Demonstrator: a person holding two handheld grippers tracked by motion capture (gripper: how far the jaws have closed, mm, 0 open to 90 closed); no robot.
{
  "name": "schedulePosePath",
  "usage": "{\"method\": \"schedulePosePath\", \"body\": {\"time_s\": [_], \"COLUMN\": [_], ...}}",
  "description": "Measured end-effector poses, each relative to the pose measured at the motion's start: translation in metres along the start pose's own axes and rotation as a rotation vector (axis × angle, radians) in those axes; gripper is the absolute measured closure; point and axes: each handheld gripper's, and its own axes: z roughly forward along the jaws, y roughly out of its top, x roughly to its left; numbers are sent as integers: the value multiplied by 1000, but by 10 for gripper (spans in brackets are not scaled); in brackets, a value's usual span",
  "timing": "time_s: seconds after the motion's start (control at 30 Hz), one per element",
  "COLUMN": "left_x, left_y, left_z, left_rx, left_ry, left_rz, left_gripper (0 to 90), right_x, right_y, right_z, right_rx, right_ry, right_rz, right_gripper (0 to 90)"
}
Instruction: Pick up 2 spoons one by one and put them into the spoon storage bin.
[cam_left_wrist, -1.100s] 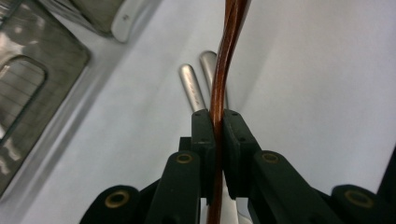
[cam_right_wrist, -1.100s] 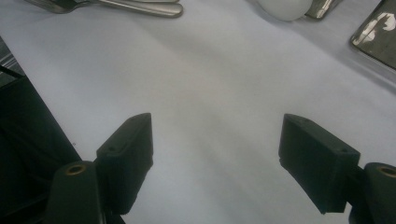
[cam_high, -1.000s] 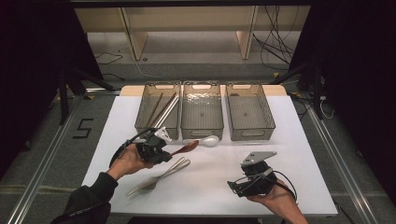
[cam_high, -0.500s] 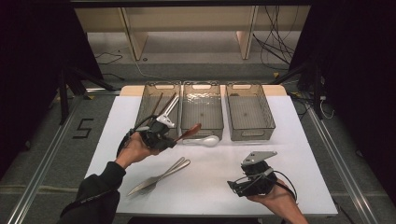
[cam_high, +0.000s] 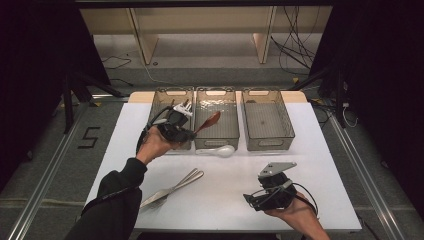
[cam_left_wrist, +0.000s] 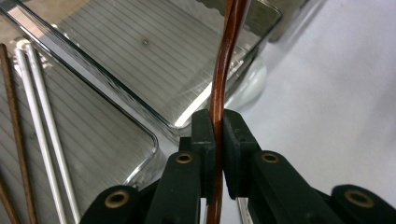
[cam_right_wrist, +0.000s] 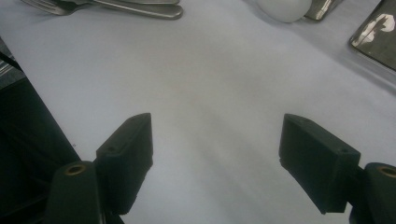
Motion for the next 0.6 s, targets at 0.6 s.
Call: {"method": "schedulePosePath", "body": {"time_s": [0.6], "left_x": [22], "left_y": [32], "left_z": [30], "left_rx": [-42], "left_ry": [32], "left_rz": [-109], "left_gripper": [838], "right_x": [0], "right_y": [0], "right_z": [0], "right_rx": [5], "right_ry": [6], "right_rz": [-4], "right_gripper": [269]}}
